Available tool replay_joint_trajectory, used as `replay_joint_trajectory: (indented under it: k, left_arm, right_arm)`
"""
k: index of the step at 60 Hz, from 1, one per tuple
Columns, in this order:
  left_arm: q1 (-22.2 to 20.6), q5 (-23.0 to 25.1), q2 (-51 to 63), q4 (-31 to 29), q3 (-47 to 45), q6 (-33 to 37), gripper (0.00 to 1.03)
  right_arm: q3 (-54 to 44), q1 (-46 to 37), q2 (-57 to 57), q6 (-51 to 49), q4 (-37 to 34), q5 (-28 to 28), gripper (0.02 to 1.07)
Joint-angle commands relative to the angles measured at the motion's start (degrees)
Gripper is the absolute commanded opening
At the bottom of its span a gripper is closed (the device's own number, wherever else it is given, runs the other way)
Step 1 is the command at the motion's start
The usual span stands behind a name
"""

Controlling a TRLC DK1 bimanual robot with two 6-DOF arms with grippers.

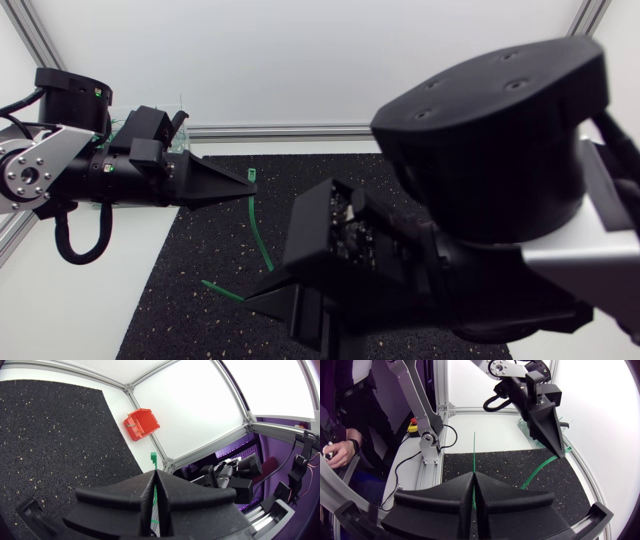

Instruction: Take a green cable tie from the red box, thread the tail through the head to close it, then place it in the transparent bin on the left.

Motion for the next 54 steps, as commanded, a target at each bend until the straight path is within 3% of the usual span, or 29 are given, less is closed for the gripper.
replay_joint_trajectory:
  k: [1, 14, 54]
  left_arm:
    - [-1.37, -0.59, -2.00, -0.26, -1.51, -2.09, 0.04]
    - [-4.27, -2.97, -3.59, 1.32, -1.86, -4.55, 0.04]
    - [-6.38, -6.83, -4.20, 2.81, -2.91, -6.84, 0.04]
  right_arm:
    - [2.88, 0.35, -2.02, 0.32, -2.91, -0.22, 0.07]
    - [9.92, -0.88, -4.92, 1.37, -10.02, 0.04, 0.07]
    - [17.56, -5.62, -3.17, -1.44, -24.44, -2.77, 0.07]
